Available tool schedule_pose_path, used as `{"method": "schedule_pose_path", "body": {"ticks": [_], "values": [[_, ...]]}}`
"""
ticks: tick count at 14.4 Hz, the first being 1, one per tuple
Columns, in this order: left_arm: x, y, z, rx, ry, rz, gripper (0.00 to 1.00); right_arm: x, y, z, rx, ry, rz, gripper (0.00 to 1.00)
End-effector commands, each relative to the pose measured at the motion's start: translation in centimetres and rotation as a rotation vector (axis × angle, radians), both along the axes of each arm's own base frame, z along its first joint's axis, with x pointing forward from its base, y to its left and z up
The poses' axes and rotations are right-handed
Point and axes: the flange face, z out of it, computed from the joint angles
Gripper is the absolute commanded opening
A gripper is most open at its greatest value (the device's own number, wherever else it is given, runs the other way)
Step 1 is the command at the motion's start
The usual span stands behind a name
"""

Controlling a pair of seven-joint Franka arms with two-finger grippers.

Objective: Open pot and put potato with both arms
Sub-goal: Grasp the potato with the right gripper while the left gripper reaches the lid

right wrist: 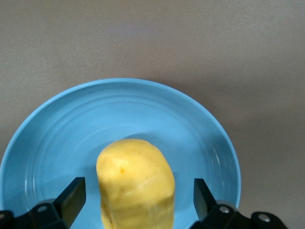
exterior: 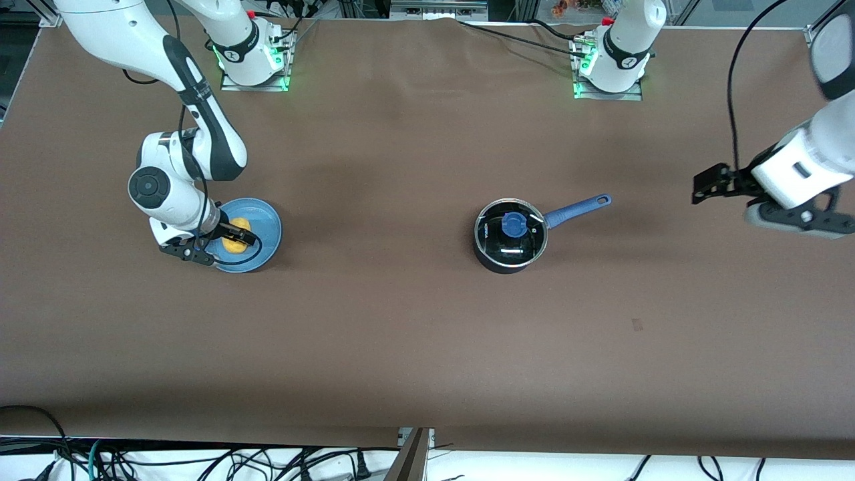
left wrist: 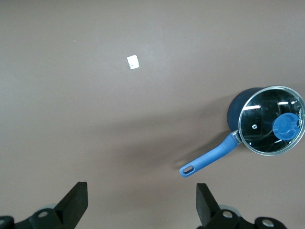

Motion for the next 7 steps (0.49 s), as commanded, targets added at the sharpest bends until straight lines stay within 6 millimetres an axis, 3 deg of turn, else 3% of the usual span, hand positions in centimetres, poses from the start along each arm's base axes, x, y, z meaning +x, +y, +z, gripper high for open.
{"method": "schedule_pose_path", "body": {"ticks": [1,3,5,7], "values": [[1.7,0.3,-4.5,-0.022,0.083,-0.019,1.00,-0.6,0.1,0.0,0.006,-0.010,-0.015,1.00],[1.7,-0.2,-4.6,-0.035,0.090,-0.014,1.00,-0.7,0.1,-0.3,0.005,-0.006,-0.016,1.00],[0.4,-5.2,-4.3,-0.040,0.144,-0.029,1.00,-0.7,0.1,-0.4,0.004,-0.004,-0.016,0.98],[-0.4,-9.1,-4.6,-0.033,0.165,0.074,1.00,-0.9,0.1,-0.5,0.004,0.000,-0.018,0.87]]}}
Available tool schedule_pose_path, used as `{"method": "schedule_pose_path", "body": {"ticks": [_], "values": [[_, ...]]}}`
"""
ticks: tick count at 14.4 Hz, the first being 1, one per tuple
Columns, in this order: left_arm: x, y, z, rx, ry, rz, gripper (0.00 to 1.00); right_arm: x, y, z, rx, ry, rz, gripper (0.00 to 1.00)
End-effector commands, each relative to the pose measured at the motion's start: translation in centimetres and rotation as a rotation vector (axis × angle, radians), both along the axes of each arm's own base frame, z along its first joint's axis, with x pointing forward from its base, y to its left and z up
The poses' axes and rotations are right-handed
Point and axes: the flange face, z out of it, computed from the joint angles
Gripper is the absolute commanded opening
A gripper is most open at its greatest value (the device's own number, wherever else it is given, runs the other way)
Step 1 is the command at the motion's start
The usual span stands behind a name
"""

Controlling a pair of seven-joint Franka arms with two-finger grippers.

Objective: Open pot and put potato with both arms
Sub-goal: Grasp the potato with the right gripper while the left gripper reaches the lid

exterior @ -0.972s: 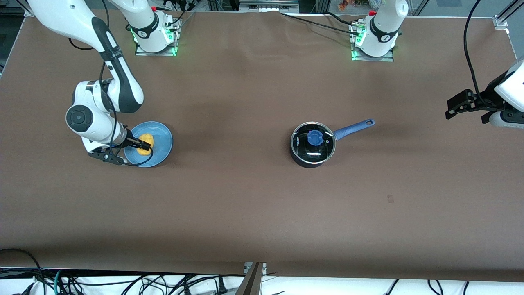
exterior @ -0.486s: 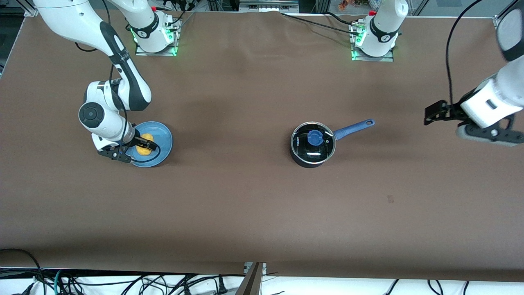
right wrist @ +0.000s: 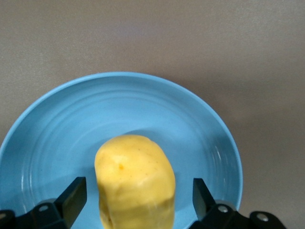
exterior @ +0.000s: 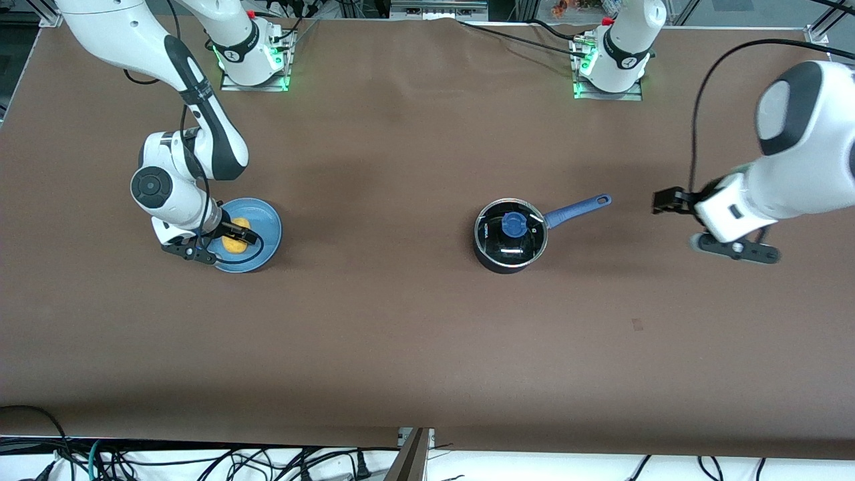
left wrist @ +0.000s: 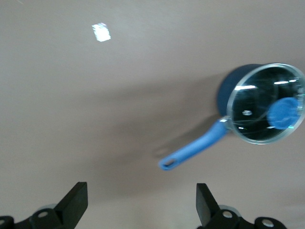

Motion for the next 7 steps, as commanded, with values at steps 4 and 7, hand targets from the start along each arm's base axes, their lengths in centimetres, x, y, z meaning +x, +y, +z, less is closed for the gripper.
{"method": "schedule_pose_path", "body": {"ticks": [4,7], "values": [[-1.3,-8.8,-1.7,-0.051,0.067,0.140,1.00,-0.6,0.2,-0.2,0.005,-0.005,-0.016,0.66],[-2.0,-13.8,-6.3,-0.042,0.066,0.237,1.00,-0.6,0.2,-0.2,0.005,-0.005,-0.016,0.57]]}}
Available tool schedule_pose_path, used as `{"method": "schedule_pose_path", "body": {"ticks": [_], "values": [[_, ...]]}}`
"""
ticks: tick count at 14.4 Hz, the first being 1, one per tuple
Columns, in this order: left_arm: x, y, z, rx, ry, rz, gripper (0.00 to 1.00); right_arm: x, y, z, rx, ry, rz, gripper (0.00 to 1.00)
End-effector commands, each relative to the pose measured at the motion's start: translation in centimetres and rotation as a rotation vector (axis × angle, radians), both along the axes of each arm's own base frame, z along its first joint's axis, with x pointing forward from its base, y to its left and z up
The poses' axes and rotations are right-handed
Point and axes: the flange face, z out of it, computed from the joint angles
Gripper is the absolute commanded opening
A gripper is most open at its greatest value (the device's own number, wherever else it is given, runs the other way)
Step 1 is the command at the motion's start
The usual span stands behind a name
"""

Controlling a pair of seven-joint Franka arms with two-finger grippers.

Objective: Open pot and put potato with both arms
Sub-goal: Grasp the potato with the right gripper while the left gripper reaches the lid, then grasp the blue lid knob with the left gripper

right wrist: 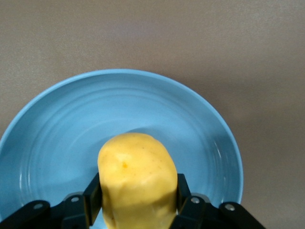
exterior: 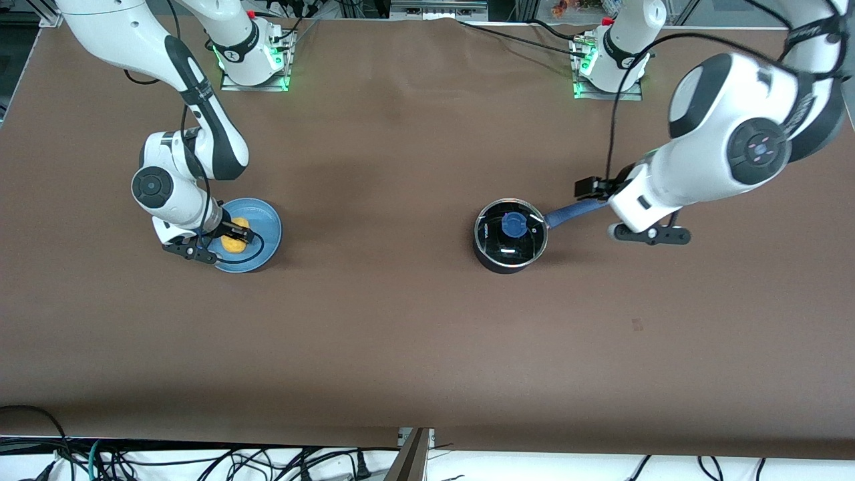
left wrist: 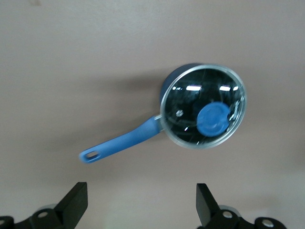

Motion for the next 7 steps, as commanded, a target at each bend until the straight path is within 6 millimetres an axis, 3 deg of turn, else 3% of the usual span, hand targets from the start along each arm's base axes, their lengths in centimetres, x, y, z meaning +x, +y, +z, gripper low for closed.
{"method": "schedule_pose_path", "body": {"ticks": [1,4,7], "values": [[-1.0,-5.0,-4.3,0.008,0.016,0.092,1.00,-0.5,0.2,-0.2,0.005,-0.007,-0.014,0.53],[-2.1,-9.6,-8.4,0.046,0.002,0.143,1.00,-0.5,0.2,-0.2,0.004,-0.006,-0.014,0.38],[-1.7,-11.0,-11.1,0.043,-0.008,0.186,1.00,-0.4,0.4,-0.1,0.004,-0.007,-0.010,0.26]]}}
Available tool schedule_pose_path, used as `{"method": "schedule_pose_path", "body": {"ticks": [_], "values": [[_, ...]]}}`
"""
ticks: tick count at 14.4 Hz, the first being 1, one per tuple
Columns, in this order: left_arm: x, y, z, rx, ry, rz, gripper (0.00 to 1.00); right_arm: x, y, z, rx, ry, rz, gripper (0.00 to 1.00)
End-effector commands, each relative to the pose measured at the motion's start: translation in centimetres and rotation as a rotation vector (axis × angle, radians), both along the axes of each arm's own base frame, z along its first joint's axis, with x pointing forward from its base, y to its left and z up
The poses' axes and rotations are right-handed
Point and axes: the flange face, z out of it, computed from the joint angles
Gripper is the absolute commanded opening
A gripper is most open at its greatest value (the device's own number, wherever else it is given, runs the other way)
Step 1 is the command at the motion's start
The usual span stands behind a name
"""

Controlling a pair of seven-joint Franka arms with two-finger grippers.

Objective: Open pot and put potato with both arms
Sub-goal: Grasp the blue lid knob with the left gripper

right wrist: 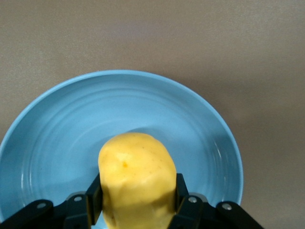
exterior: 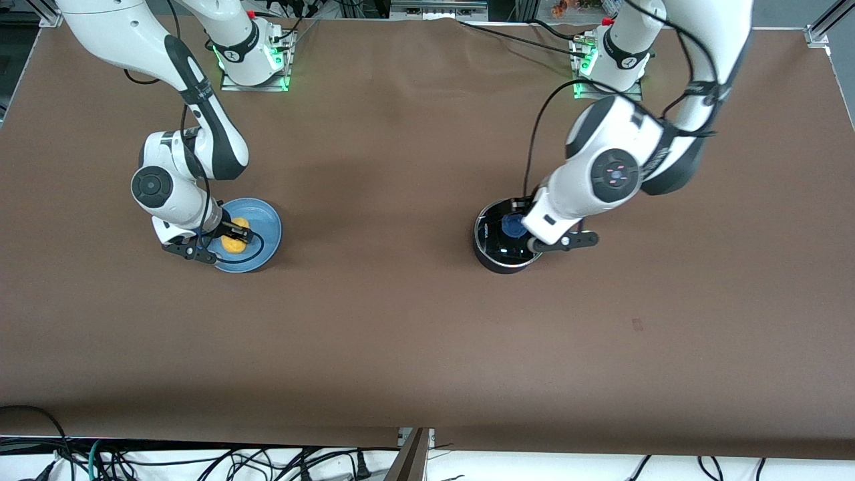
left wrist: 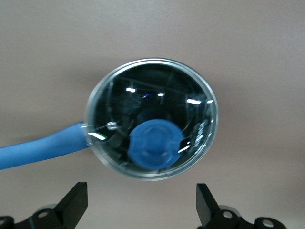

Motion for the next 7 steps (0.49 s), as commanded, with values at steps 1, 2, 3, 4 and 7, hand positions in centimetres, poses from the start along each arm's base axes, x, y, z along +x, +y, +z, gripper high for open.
{"method": "schedule_pose_path", "body": {"ticks": [1,2,3,4,7], "values": [[0.6,-0.3,-1.5,0.013,-0.009,0.030,1.00,-0.4,0.4,-0.1,0.004,-0.007,-0.010,0.23],[0.8,-0.3,-1.9,0.012,-0.012,0.043,1.00,-0.3,0.4,0.0,0.005,-0.009,-0.009,0.23],[1.0,-0.3,-2.2,0.014,-0.028,0.041,1.00,-0.2,0.4,0.1,0.004,-0.010,-0.007,0.23],[1.1,-0.7,-3.0,0.022,-0.038,0.032,1.00,-0.1,0.4,0.2,0.005,-0.013,-0.004,0.23],[0.4,-2.8,-4.4,0.057,-0.067,0.021,1.00,0.0,0.4,0.3,0.005,-0.016,0.000,0.23]]}}
